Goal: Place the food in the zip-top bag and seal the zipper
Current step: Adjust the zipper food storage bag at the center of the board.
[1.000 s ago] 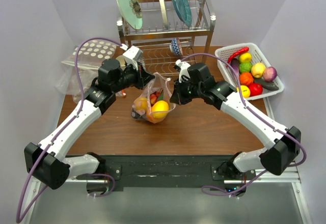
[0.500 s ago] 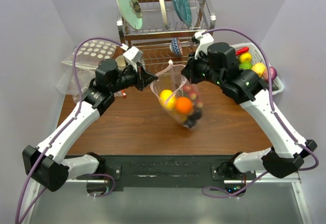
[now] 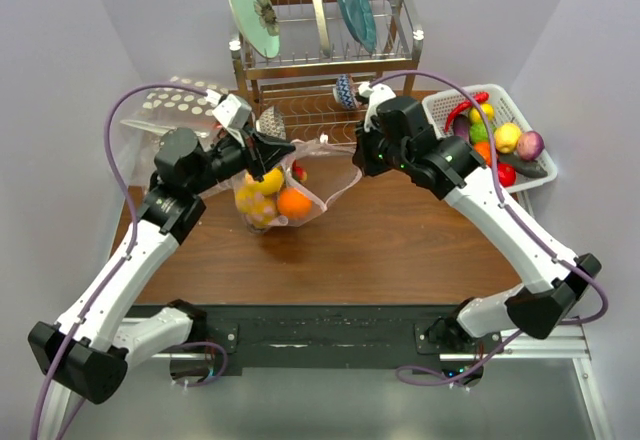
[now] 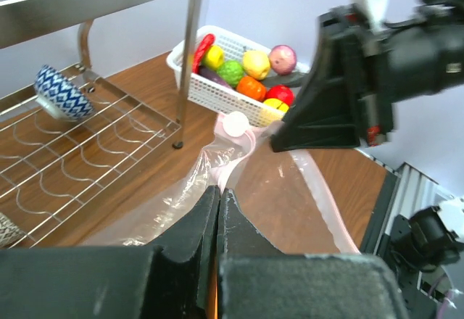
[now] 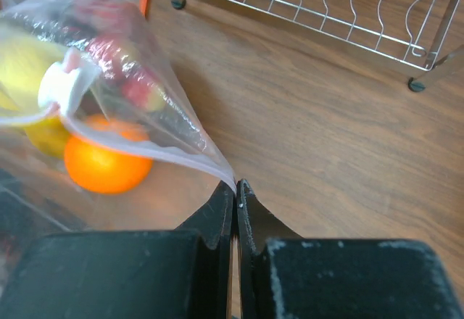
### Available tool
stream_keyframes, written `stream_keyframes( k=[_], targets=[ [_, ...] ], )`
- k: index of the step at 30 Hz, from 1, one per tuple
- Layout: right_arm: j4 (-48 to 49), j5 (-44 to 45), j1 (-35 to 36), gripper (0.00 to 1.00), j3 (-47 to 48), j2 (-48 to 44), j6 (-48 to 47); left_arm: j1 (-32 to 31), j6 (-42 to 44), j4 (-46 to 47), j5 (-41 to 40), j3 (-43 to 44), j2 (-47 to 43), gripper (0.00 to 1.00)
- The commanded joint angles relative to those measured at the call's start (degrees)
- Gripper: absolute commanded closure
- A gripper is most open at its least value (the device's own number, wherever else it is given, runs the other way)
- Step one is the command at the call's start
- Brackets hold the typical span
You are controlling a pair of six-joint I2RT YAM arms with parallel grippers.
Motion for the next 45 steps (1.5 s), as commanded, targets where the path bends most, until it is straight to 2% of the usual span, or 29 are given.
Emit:
stream_keyframes(
  k=[1,3,5,10,14,20,28,31,36,43,44,45],
  targets=[
    [3.9,-3.5,-0.6,0.67,-1.7,-2.6,-0.2,0.5,0.4,0.0,-6.2,3.5,1.8,1.00],
    [6.0,-6.0,-0.6,0.53,-4.9,-1.9,1.4,0.6,0.9,-0.9,-8.2,4.0,2.6,1.00],
    [8.3,-8.7,-0.7,0.53,-7.0,-1.8,2.2,0.6,0.7,-0.9,-8.5,3.8,3.1,1.00],
    [9.5,-8.3,-0.6,0.53,-9.3,-2.8,2.5,0.6,0.3,-0.9,-7.8,3.8,4.1,1.00],
    [7.9,-6.1,-0.7,0.51,-8.4,-3.4,1.7,0.6,0.3,-0.9,-8.1,3.8,3.8,1.00],
    [5.5,2.5,-2.6,0.53,-6.1,-5.8,-0.5,0.6,0.2,-0.9,-8.0,3.8,4.5,1.00],
    [7.5,-1.8,-19.7,0.54,-6.5,-7.1,-0.2,0.6,-0.2,-0.9,-7.8,3.8,5.1,1.00],
    [11.6,-0.9,-26.0,0.54,-7.7,-7.1,1.3,0.6,-0.3,-0.9,-7.7,3.7,5.2,1.00],
    [23.0,7.5,-34.1,0.53,-12.4,-4.2,6.8,0.6,-0.5,-0.9,-7.2,3.7,5.3,1.00],
    [43.5,6.2,-42.8,0.51,-18.6,6.1,17.1,0.5,-1.1,-0.7,-6.3,3.3,5.5,1.00],
    [46.3,6.5,-43.1,0.44,-18.6,7.6,18.5,0.5,-1.3,-0.5,-6.0,3.2,5.6,1.00],
    [48.0,6.9,-43.7,0.43,-18.2,8.8,19.2,0.4,-1.5,-0.4,-5.8,3.2,5.7,1.00]
  ],
)
